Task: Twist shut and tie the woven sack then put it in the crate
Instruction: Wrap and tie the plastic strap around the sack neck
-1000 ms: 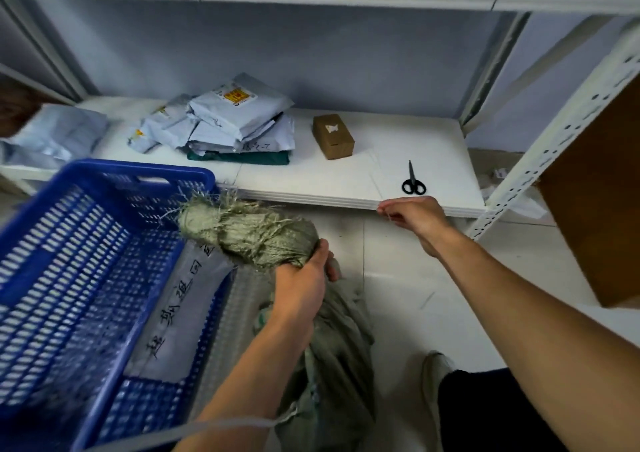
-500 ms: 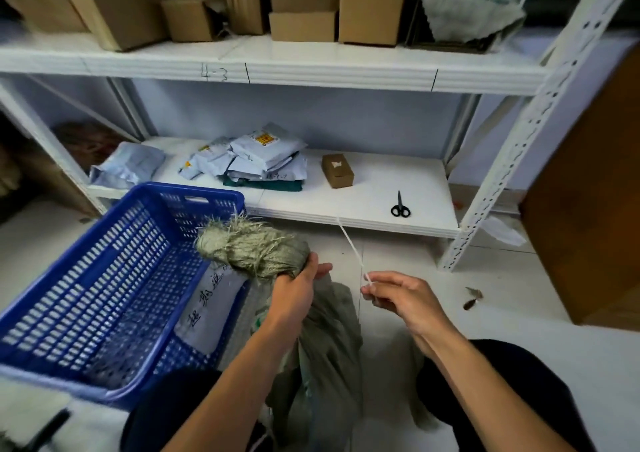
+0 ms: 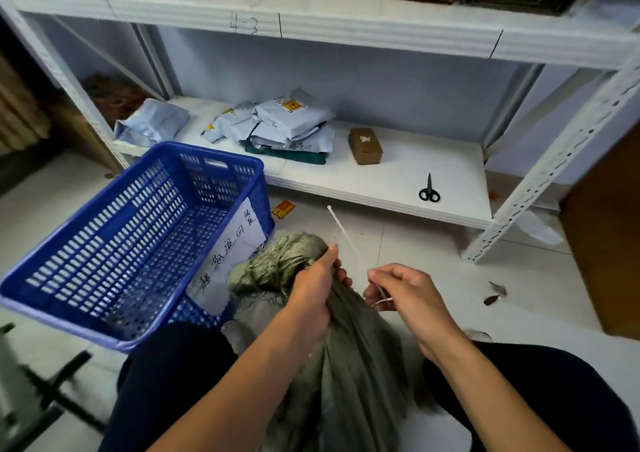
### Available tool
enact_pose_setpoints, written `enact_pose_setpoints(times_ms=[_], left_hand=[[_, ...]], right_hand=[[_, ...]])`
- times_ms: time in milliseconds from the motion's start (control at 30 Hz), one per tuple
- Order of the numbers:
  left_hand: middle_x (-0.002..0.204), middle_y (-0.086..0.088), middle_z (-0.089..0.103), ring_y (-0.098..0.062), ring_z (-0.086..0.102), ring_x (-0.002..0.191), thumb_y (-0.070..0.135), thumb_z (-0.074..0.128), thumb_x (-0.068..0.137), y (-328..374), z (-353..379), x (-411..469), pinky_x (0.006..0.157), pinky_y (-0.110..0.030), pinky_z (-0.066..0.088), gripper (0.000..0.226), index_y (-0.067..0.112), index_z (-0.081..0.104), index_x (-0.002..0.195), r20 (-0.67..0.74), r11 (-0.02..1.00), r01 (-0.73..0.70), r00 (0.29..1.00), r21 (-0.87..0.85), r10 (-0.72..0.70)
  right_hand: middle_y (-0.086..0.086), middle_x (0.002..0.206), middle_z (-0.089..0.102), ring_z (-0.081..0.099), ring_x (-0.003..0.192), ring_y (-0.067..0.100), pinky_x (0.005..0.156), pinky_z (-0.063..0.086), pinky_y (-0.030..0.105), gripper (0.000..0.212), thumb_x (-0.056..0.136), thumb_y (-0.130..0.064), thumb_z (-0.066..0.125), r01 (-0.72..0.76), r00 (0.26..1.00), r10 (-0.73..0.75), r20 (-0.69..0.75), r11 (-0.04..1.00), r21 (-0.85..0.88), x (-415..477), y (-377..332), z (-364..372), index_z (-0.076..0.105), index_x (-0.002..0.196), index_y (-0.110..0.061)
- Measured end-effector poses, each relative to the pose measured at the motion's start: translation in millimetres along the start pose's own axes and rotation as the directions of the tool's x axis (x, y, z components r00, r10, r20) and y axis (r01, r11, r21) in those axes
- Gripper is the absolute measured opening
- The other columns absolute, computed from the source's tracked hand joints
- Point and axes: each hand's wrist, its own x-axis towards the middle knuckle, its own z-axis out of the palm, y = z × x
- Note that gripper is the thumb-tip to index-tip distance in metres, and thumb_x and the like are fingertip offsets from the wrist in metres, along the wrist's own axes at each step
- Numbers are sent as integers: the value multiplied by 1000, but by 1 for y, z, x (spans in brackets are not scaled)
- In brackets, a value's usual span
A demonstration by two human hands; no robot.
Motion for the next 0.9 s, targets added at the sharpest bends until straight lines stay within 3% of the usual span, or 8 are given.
enact_pose_setpoints(times_ms=[133,233,367,500,633,700,800,900], left_hand=[[61,-2,51,-19,55,60,40,61,99,-1,7,28,61,-34,43,33,9,68,93,104,989,11,994,150,-27],[62,-1,52,-19,57,62,39,61,100,6,11,46,65,-34,45,32,10,74,97,131,983,8,991,182,-32],[61,-6,60,-21,60,58,41,70,92,11,13,68,69,-33,52,37,11,67,69,131,949,23,989,314,-68],[76,-11,74,-30,70,80,51,82,69,24,8,83,94,-47,58,40,18,67,53,67,902,33,995,431,-69],[96,-12,77,-27,72,83,50,83,74,50,-6,101,79,-39,61,40,13,76,89,-67,924,-10,997,382,39],[99,-10,77,-27,72,88,51,82,76,52,-12,107,84,-41,61,47,11,76,99,-113,926,-54,988,373,103],[90,-6,77,-30,71,95,48,74,86,46,-14,105,98,-51,55,35,16,73,72,-111,928,-22,991,373,68],[94,-8,78,-29,72,92,51,72,84,42,-12,100,96,-49,57,44,21,67,53,-109,933,19,994,360,22]], right_hand=[[8,68,73,64,62,23,63,53,32,16,97,-12,64,19,1000,-19,4,993,-120,30,1,-9,70,90,1],[8,67,73,64,58,22,58,54,26,10,98,-8,62,24,1000,-22,18,986,-167,55,3,-19,69,92,-3],[10,72,71,62,57,19,58,53,27,9,98,-9,61,25,1000,-21,18,967,-252,79,7,-21,69,93,-10],[-6,64,66,57,57,10,66,54,39,12,90,-21,72,60,988,-115,-102,899,-434,103,8,-33,70,78,-22],[-9,70,72,63,68,8,76,58,45,12,86,-26,77,79,980,-144,-137,915,-397,120,0,-40,75,75,-28],[-15,73,74,64,68,0,78,57,41,14,88,-24,76,93,982,-149,-117,918,-386,121,-2,-38,77,76,-29],[-21,74,74,65,70,-5,76,56,35,14,88,-21,76,98,980,-159,-120,912,-399,122,-4,-39,77,77,-30],[-18,67,71,61,60,-2,66,55,32,12,88,-23,76,101,977,-166,-135,914,-393,123,-4,-45,76,76,-26]])
